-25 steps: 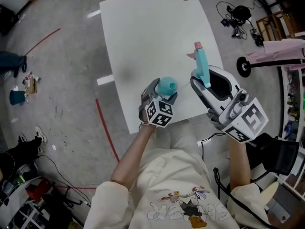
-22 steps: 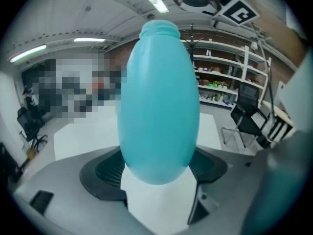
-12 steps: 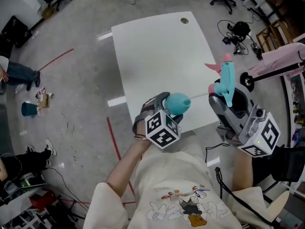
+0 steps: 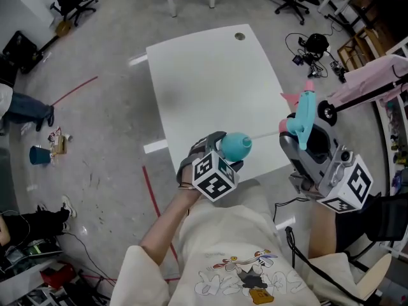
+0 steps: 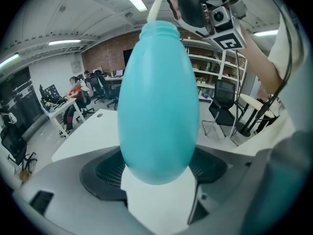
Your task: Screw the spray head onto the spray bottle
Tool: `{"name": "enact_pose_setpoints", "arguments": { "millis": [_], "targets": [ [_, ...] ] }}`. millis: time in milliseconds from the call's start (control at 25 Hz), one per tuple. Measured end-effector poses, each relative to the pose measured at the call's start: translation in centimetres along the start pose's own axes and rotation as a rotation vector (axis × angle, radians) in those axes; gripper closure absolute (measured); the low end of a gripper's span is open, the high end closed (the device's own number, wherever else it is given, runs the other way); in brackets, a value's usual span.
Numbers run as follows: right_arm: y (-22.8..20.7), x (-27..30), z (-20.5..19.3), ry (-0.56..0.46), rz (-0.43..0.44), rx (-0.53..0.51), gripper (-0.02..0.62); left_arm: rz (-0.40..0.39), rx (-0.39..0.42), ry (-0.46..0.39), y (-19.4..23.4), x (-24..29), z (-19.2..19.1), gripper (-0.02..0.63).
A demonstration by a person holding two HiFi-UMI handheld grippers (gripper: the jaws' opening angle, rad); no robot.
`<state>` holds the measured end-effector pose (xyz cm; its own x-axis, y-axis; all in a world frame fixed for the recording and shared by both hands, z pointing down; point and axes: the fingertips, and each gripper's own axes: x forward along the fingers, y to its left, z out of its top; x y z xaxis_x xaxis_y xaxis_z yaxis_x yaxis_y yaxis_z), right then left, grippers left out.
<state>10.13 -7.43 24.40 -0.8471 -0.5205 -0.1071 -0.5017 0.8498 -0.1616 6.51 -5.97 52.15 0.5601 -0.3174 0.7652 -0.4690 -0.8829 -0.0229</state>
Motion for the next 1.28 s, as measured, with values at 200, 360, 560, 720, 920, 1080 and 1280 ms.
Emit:
{"name": "enact_pose_setpoints", "arguments": {
  "millis": [200, 360, 560, 720, 920, 1080, 1280],
  "targets": [
    [0.3, 0.5, -2.5, 0.066, 0.025, 0.002, 0.463, -0.029, 0.004, -0.031, -0.2, -1.0, 1.8, 0.202],
    [1.5, 1.5, -4.6, 0.126, 0.095, -0.011, 0.463, -0.065, 0.041, -0.062, -1.3, -3.1, 4.0, 0.202],
    [3.1, 0.9, -5.4, 0.187, 0.278, -0.001, 0.463, -0.124, 0.104, -0.079, -2.4, -5.9, 6.3, 0.202],
    [4.3, 1.2, -4.3, 0.200, 0.397, -0.005, 0.463, -0.140, 0.132, -0.078, -2.3, -7.3, 6.6, 0.202],
    [5.2, 2.0, -4.1, 0.267, 0.436, -0.093, 0.463, -0.126, 0.136, -0.080, -2.1, -7.8, 7.0, 0.202],
    [5.2, 2.1, -4.7, 0.336, 0.429, -0.161, 0.462, -0.101, 0.137, -0.075, -1.6, -7.9, 6.3, 0.202],
    [4.8, -0.2, -6.0, 0.626, 0.430, -0.302, 0.405, -0.108, 0.136, -0.070, -1.3, -7.9, 5.1, 0.204]
  ]
}}
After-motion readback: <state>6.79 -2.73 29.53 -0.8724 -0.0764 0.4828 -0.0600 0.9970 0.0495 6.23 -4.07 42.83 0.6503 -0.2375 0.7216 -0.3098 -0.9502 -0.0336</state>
